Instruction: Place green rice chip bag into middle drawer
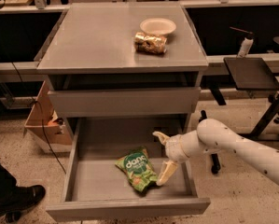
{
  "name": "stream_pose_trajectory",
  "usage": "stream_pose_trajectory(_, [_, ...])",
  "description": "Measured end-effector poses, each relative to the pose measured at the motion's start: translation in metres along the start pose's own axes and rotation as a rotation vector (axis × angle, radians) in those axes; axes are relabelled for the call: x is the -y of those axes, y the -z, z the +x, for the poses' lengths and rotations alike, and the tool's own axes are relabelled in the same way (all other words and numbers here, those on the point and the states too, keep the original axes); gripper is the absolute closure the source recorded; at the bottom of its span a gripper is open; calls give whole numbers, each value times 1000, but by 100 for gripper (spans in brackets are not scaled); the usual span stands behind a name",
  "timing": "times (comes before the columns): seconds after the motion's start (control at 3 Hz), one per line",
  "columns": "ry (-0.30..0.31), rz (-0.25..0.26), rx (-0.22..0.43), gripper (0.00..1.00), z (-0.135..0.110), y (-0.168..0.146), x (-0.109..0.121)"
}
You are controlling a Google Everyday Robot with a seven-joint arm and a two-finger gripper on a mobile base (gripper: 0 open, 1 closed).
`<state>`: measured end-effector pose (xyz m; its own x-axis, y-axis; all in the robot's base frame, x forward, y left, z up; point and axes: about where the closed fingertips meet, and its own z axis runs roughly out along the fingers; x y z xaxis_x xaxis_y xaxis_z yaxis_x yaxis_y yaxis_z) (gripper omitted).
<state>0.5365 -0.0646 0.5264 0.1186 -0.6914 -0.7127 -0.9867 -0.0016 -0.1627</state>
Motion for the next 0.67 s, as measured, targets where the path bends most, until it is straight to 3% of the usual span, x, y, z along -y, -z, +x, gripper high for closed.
stream_pose_trajectory(0.67, [22, 46, -37, 0, -65, 112, -18])
